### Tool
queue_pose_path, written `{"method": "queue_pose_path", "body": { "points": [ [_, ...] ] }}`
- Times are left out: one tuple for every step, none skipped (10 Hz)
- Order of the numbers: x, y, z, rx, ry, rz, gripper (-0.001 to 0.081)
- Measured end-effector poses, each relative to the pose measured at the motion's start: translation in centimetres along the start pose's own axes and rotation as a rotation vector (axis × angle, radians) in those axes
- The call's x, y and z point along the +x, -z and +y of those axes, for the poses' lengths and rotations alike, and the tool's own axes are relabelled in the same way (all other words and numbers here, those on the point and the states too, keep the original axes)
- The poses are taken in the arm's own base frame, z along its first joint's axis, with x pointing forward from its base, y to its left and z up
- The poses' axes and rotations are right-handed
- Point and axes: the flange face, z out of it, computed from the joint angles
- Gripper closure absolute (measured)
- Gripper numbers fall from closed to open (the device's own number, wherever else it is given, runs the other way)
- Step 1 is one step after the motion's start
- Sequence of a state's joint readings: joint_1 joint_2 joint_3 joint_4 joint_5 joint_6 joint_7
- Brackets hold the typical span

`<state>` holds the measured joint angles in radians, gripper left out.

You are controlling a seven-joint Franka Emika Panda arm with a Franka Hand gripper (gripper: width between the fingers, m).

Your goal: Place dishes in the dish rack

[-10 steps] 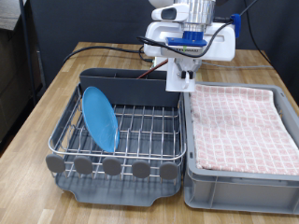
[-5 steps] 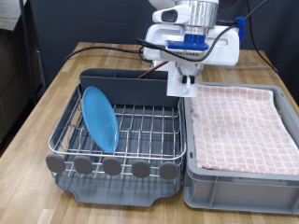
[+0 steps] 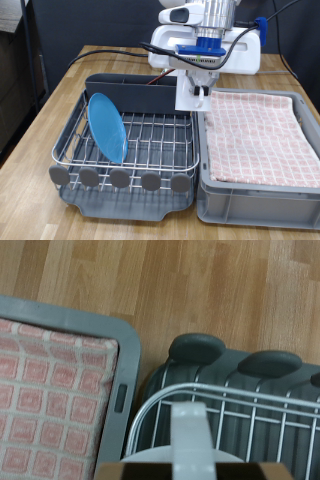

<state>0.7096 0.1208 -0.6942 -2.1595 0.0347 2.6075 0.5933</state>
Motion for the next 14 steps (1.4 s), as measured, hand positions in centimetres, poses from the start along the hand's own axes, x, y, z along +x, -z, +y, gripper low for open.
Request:
{"method": "queue_pose_path", "body": {
  "points": [
    [0.8, -0.4, -0.4, -0.001, 0.003, -0.001, 0.0735],
    [1.5, -1.0, -0.8, -0.002, 0.002, -0.002, 0.0735],
    [2.0, -1.6, -1.1, -0.003, 0.001, -0.004, 0.0735],
    [2.3, -2.2, -1.5, -0.005, 0.0, -0.006, 0.0735],
    [2.6, -2.8, -1.8, -0.009, -0.002, -0.01, 0.0735],
    [2.9, -3.4, -2.1, -0.014, -0.002, -0.008, 0.0735],
    [3.1, -4.0, -2.4, -0.014, -0.001, -0.006, 0.0735],
    [3.3, -4.5, -2.7, -0.012, 0.0, -0.005, 0.0735],
    [3.7, -5.0, -2.9, -0.012, 0.004, -0.003, 0.0735],
    [4.0, -5.5, -3.1, -0.012, 0.003, -0.003, 0.0735],
    [4.3, -6.0, -3.2, -0.014, 0.002, -0.002, 0.0735],
    [4.5, -6.4, -3.4, -0.019, 0.0, -0.007, 0.0735],
    [4.8, -6.9, -3.5, -0.026, -0.002, -0.016, 0.0735],
    [5.0, -7.3, -3.6, -0.036, -0.003, -0.03, 0.0735]
  ]
}}
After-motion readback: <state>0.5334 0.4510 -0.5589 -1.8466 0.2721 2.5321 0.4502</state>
